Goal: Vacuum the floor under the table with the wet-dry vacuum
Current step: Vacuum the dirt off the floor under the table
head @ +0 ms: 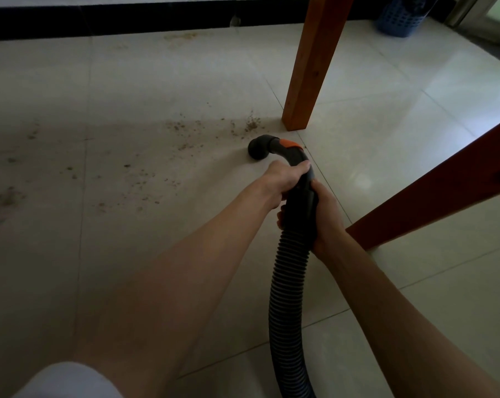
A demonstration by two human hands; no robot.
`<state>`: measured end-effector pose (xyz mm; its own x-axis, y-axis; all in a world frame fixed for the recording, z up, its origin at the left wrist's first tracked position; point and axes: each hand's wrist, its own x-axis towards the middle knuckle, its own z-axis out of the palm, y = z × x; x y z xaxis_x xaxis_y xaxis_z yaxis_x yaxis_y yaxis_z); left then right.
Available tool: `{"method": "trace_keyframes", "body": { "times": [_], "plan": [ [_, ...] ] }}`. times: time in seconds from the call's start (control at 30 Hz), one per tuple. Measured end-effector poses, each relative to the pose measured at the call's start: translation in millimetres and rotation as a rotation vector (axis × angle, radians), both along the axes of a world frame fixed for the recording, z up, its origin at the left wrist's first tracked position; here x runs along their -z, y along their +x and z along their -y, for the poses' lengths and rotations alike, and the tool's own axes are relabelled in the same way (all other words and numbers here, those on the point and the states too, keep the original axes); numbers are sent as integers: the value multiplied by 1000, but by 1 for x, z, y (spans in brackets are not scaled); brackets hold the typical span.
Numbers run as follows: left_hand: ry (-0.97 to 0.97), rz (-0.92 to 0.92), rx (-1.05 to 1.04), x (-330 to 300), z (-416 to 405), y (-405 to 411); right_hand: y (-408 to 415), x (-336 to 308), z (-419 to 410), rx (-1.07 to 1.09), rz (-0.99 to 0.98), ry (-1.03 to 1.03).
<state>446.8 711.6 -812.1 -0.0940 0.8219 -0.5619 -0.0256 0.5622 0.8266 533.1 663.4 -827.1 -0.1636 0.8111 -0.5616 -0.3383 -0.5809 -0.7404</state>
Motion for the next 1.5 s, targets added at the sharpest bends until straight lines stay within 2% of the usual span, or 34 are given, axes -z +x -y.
{"method": "trace_keyframes", "body": {
  "times": [0.33,0.7,0.93,1.17,1.5],
  "plan": [
    [5,49,55,3,-14,17,8,9,-12,119,67,45],
    [10,52,-42,5,-12,-6,-9,1,-13,25,19,32],
    [-12,97,12,0,8,-15,-8,-11,11,-70,-44,-58],
    [-14,71,-34,-4,25,-37,-21,-22,26,-166,-40,-96],
    [-24,71,-89,-2,32,-58,-53,-13,36,-130,-6,-42]
  ]
}}
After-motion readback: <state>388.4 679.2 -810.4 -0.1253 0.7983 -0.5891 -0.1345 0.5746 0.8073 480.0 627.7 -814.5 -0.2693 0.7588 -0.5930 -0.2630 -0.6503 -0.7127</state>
